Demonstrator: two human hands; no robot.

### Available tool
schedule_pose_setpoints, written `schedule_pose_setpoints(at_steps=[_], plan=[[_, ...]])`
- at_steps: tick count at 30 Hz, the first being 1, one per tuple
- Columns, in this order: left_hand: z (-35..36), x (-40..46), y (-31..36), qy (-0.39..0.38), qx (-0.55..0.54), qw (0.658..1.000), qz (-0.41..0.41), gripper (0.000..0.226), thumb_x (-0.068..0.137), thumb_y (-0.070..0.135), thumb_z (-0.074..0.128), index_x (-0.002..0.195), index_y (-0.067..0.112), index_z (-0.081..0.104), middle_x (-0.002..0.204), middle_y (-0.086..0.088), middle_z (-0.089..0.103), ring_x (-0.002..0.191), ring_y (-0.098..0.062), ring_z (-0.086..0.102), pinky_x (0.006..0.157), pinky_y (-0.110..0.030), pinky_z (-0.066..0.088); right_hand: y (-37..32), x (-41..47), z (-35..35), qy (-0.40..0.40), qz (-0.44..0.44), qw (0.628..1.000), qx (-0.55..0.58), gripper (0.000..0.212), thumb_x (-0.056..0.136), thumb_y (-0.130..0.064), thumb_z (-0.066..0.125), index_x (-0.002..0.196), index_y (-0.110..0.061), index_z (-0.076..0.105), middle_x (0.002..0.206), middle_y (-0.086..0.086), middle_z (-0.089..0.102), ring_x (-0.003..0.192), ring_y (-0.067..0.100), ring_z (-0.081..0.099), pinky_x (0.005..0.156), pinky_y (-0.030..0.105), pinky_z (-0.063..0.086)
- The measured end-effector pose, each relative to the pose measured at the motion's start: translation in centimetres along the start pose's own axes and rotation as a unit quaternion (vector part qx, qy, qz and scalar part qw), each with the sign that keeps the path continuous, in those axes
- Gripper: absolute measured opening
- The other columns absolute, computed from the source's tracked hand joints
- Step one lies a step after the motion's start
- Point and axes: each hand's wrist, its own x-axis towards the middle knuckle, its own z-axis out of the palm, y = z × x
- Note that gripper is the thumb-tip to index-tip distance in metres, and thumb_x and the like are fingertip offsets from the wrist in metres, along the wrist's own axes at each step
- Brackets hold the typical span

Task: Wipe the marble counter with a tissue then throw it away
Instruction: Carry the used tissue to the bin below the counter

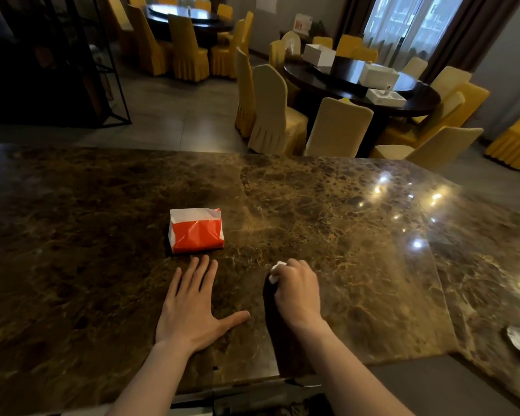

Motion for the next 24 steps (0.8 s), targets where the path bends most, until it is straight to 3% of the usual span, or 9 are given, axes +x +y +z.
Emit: schedule_pose_setpoints(at_steps=[2,6,10,15,20,24], plan=[[0.0,0.0,0.0,0.001,-0.001,1.000,0.002,0.132,0.066,0.111,0.014,0.165,0.025,-0.001,0.174,0.003,-0.006,0.158,-0.015,-0.017,0.132,-0.048,-0.003,-0.1,-0.4,-0.6,-0.039,0.003,0.996,0.076,0.021,0.087,-0.004,0.068,0.096,-0.019,0.081,0.093,0.000,0.073,0.092,0.018,0.063,0.079,0.033,0.053],[0.1,0.1,-0.1,0.007,-0.011,1.000,0.006,0.132,0.066,0.111,0.015,0.166,0.024,0.003,0.174,0.003,-0.003,0.158,-0.015,-0.014,0.131,-0.048,-0.004,0.0,-2.0,-2.6,-0.065,0.136,0.942,0.299,0.022,0.092,-0.014,0.073,0.106,-0.029,0.079,0.099,-0.012,0.075,0.093,0.002,0.068,0.086,0.027,0.059],[-0.1,0.2,0.0,-0.004,-0.003,1.000,0.006,0.134,0.065,0.111,0.012,0.166,0.023,0.003,0.175,0.001,-0.002,0.159,-0.017,-0.013,0.132,-0.049,-0.003,-1.1,-3.7,-4.4,-0.115,0.189,0.870,0.440,0.026,0.094,-0.011,0.070,0.107,-0.032,0.077,0.098,-0.002,0.073,0.088,0.008,0.070,0.071,0.023,0.059],[-1.1,0.2,0.2,-0.038,0.018,0.999,0.011,0.133,0.063,0.105,0.005,0.165,0.021,-0.003,0.176,-0.002,-0.007,0.159,-0.019,-0.014,0.131,-0.050,-0.002,-3.8,-6.3,-6.4,-0.152,0.150,0.871,0.442,0.019,0.094,-0.016,0.071,0.103,-0.031,0.078,0.092,-0.001,0.077,0.089,0.017,0.073,0.078,0.036,0.064],[-1.8,-0.2,0.6,-0.052,0.003,0.999,0.014,0.123,0.077,0.098,0.031,0.165,0.020,-0.002,0.176,-0.003,-0.008,0.159,-0.020,-0.016,0.131,-0.051,-0.004,-4.8,-10.4,-6.6,-0.246,0.057,0.864,0.436,0.008,0.092,-0.021,0.074,0.095,-0.026,0.079,0.085,0.006,0.076,0.075,0.018,0.070,0.069,0.031,0.058],[-1.8,-0.4,0.4,-0.048,-0.007,0.999,0.012,0.131,0.068,0.103,0.022,0.165,0.018,0.002,0.176,-0.002,-0.002,0.160,-0.019,-0.012,0.131,-0.050,-0.004,-4.6,-14.2,-4.3,-0.325,0.031,0.873,0.363,0.004,0.089,-0.024,0.075,0.088,-0.025,0.078,0.080,0.007,0.076,0.068,0.016,0.065,0.068,0.044,0.059]])
